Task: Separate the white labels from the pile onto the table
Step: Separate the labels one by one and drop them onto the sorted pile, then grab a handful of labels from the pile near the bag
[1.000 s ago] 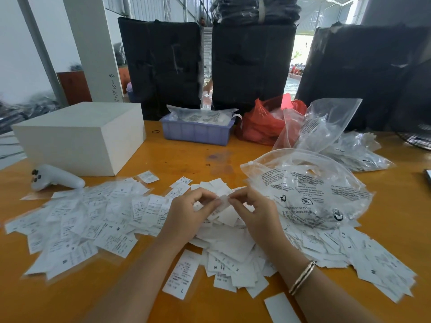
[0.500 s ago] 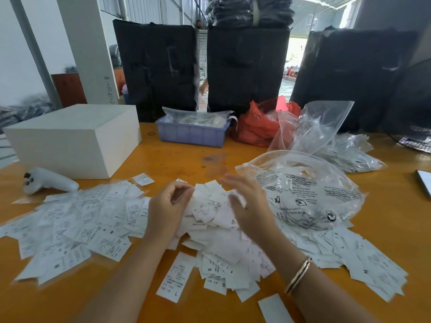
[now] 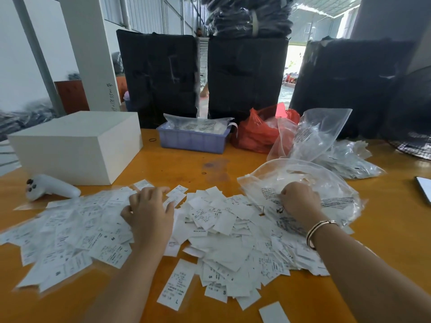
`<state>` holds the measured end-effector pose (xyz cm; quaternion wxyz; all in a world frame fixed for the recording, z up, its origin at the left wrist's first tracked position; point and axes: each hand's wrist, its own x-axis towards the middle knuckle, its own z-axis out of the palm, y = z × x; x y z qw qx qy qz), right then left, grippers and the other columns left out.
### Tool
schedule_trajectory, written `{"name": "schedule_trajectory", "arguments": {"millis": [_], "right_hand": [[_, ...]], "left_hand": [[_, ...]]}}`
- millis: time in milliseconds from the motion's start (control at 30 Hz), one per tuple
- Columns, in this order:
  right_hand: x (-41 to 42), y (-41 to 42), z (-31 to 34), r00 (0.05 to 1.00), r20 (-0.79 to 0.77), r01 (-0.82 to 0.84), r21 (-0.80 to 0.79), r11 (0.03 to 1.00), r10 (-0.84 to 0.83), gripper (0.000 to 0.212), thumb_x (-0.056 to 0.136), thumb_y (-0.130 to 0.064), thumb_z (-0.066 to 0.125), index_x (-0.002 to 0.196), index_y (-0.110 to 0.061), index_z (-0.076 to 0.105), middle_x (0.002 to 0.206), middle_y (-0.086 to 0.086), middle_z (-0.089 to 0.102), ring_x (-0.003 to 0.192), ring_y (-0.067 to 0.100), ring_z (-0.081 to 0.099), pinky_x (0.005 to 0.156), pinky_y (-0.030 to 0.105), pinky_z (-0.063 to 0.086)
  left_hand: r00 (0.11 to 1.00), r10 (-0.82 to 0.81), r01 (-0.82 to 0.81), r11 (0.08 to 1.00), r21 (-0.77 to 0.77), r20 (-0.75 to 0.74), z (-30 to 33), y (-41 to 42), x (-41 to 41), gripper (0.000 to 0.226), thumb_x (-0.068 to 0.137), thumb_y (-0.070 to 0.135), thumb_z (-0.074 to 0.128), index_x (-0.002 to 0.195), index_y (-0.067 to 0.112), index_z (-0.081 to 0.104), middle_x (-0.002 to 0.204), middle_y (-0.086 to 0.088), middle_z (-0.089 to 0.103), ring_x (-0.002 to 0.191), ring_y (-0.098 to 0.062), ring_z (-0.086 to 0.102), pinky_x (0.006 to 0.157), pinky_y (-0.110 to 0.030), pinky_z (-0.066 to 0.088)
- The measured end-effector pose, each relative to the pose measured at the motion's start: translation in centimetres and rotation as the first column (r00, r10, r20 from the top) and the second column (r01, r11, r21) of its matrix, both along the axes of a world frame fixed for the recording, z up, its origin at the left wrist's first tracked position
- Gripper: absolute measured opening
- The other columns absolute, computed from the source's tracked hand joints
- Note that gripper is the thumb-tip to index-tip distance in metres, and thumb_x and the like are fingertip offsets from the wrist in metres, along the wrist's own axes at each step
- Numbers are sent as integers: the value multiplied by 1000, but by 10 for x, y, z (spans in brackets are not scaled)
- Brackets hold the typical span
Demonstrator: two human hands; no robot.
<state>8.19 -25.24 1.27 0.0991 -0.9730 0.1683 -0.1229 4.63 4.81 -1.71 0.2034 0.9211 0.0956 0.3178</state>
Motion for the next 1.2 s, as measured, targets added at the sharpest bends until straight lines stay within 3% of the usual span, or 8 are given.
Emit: {"name": "schedule_trajectory", "arguments": {"millis": [200,333,433,600,833,967,1067,1200], "right_hand": [[-6,0,-1,987,151,9,280,960,-54,13,84,-19,58,74,-16,65,72,-3,60,76,20,53,85,39,43],[-10,-1,4,959,268,-9,369,929,-97,15,86,-27,64,73,-20,61,87,-6,61,86,17,53,84,35,39],[-25,18,13,831,556,-269,376,887,16,10,86,-25,67,78,-23,61,85,-14,58,86,8,51,86,29,31],[-60,69,13,696,613,-695,444,566,373,26,84,-6,67,84,-30,56,77,-8,63,66,-2,57,64,13,46],[-67,106,-6,728,573,-675,695,248,376,25,87,-1,63,101,-21,57,83,4,62,68,13,65,64,25,52],[-66,96,-14,713,513,-699,565,438,478,29,90,-20,61,114,-36,53,97,-11,61,85,3,60,73,16,46],[-66,85,-23,689,249,-724,176,667,681,44,86,-32,60,129,-36,49,125,-21,51,116,1,44,100,23,26],[-66,89,-29,701,126,-696,-94,712,702,47,89,-43,49,135,-32,47,132,-14,53,123,8,44,101,27,18]], "left_hand": [[955,-289,288,957,17,72,-1,-14,-1,15,86,21,66,101,24,68,106,4,63,107,-21,50,84,-32,26],[874,-483,485,874,-20,62,-3,-19,-2,11,88,16,64,95,23,69,100,12,65,105,-17,52,87,-34,37],[786,-616,619,783,-61,59,-2,-22,-4,11,90,17,62,95,25,68,95,20,60,99,-5,51,90,-27,40],[670,-741,709,623,-330,41,6,-27,-14,14,87,44,55,101,46,55,104,28,58,101,10,50,82,-1,34],[607,-795,691,523,-499,6,6,-31,-17,12,81,43,67,93,40,66,90,24,67,86,4,60,72,-7,43],[714,-690,625,555,-549,117,6,-29,-15,10,87,22,66,82,29,68,79,15,71,76,-1,65,68,-16,52],[775,-604,537,478,-695,183,7,-26,-13,9,89,15,63,83,21,67,83,10,73,81,-4,67,68,-17,53],[769,-601,524,399,-752,217,9,-27,-15,11,89,5,62,88,15,65,81,6,75,80,-5,70,66,-10,51]]}}
